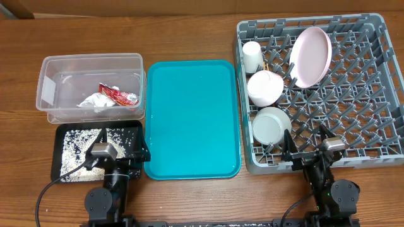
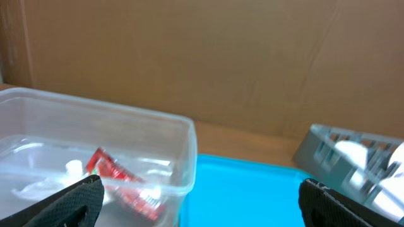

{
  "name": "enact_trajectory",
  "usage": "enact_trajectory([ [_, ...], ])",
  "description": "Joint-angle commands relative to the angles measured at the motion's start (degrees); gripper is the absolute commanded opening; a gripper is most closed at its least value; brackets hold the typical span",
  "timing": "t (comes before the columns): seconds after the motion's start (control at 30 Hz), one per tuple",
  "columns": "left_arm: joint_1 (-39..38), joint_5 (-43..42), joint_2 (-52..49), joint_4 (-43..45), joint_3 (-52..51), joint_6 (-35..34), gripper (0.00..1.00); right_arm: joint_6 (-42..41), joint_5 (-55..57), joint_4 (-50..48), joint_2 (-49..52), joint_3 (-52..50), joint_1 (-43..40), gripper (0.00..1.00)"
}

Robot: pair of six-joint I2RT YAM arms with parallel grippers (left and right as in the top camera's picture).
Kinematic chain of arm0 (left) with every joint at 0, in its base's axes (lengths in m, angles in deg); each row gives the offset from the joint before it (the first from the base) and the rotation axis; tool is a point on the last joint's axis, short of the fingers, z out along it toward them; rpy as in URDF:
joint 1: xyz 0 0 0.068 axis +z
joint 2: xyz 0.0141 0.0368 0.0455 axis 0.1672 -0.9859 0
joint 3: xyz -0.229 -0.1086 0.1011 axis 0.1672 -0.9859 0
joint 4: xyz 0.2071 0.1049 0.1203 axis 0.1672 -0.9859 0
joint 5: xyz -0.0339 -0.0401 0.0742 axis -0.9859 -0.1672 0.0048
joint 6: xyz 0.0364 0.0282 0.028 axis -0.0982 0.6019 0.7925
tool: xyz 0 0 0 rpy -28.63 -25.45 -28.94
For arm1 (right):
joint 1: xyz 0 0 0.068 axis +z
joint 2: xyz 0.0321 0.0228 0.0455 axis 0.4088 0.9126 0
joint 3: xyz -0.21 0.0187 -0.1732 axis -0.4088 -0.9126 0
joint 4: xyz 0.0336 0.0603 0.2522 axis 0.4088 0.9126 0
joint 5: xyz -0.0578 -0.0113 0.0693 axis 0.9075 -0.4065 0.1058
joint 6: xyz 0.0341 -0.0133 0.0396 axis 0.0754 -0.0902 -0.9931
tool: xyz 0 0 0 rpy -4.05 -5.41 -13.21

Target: Sort waste into correct bins and load items into the dishwasher

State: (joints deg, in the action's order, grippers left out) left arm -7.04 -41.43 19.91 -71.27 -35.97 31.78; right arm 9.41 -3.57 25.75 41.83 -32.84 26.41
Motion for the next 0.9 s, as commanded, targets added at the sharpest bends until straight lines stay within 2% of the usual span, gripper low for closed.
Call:
enact_trajectory([
  [0.0, -0.48, 1.46, 1.99, -2.89, -1.01, 6.05, 1.0, -0.04, 0.68, -0.31, -0.68, -0.59, -0.15, 1.0],
  [0.1, -0.48, 1.49, 2.43, -7.8, -1.01, 8.28, 1.0, -0.07, 0.66, -0.31, -0.68, -0.59, -0.15, 1.0],
  [0.23, -0.48, 1.55, 2.4, -8.13, -0.98, 15.47, 1.0, -0.07, 0.66, -0.31, -0.68, -0.59, -0.15, 1.0],
  [0.33, -0.48, 2.25, 2.4, -8.17, -0.98, 17.92, 1.0, -0.07, 0.66, -0.31, -0.68, -0.59, -0.15, 1.0],
  [0.87, -0.26, 1.92, 2.38, -8.09, -0.98, 18.18, 1.0, -0.07, 0.68, -0.31, -0.68, -0.59, -0.15, 1.0],
])
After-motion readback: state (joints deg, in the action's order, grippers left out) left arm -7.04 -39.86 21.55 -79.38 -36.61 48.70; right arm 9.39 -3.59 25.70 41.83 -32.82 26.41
